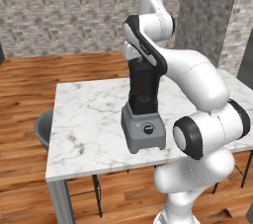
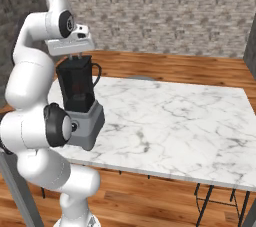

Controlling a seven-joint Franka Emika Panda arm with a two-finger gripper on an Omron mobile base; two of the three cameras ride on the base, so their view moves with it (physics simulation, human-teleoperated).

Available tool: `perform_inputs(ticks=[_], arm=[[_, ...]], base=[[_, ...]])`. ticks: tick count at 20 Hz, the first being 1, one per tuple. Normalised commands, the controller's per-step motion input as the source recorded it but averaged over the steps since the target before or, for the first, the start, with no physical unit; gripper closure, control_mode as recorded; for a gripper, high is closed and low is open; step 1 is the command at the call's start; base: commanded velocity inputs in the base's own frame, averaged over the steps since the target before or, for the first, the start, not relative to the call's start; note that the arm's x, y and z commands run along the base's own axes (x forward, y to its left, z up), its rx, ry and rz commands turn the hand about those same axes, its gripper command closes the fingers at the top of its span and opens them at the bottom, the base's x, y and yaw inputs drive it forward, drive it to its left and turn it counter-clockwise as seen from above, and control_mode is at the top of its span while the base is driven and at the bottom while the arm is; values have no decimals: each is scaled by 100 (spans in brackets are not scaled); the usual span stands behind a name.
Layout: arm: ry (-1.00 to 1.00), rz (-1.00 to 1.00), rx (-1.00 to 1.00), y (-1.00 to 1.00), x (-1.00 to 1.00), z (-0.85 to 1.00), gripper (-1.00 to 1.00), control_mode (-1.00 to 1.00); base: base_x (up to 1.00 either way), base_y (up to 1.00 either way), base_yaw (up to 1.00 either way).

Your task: Open the blender lid, put the apple in the blender, close the lid, and start the blender.

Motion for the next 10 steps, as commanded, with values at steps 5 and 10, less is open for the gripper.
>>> perform_inputs(ticks=[5, 10], arm=[[7, 0, 2, 0, 0, 0, 100, -100], [3, 0, 2, 0, 0, -3, 100, -100]], base=[[0, 0, 0], [0, 0, 0]])
